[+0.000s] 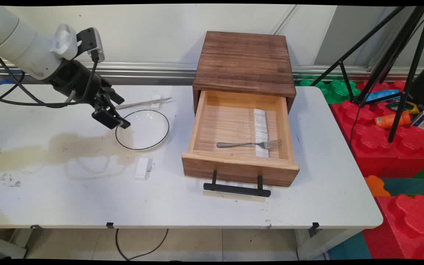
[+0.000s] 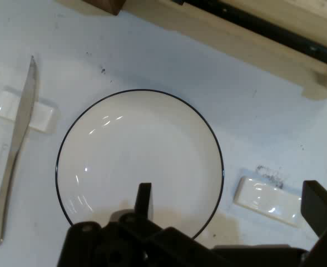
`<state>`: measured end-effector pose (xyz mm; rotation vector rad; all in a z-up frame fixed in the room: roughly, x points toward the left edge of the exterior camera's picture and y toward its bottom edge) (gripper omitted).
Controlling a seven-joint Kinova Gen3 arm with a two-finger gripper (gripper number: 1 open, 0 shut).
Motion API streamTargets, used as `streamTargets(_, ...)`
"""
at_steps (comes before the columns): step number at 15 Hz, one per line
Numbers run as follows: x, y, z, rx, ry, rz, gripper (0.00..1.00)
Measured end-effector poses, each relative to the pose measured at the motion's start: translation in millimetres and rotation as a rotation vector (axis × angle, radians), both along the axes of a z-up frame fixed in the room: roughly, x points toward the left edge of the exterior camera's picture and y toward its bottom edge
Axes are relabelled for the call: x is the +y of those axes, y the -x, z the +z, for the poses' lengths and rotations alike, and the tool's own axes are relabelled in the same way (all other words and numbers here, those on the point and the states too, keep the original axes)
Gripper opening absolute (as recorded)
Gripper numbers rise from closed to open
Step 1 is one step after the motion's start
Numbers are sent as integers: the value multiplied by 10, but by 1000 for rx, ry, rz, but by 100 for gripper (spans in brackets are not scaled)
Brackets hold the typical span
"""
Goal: Pick up the knife from the left of the white plate
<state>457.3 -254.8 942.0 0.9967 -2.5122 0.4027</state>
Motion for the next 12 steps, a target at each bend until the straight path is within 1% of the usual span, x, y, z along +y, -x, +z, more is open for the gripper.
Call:
streamTargets(3,-146,-22,-10,-33,5,-32,100)
streamTargets(5,-276,-56,-8,-52,12,-43,100)
streamTargets(9,-632,-198,-14,-91,25,-51,100)
streamTargets(12,-962,-334,-60,-121,25,-42,100)
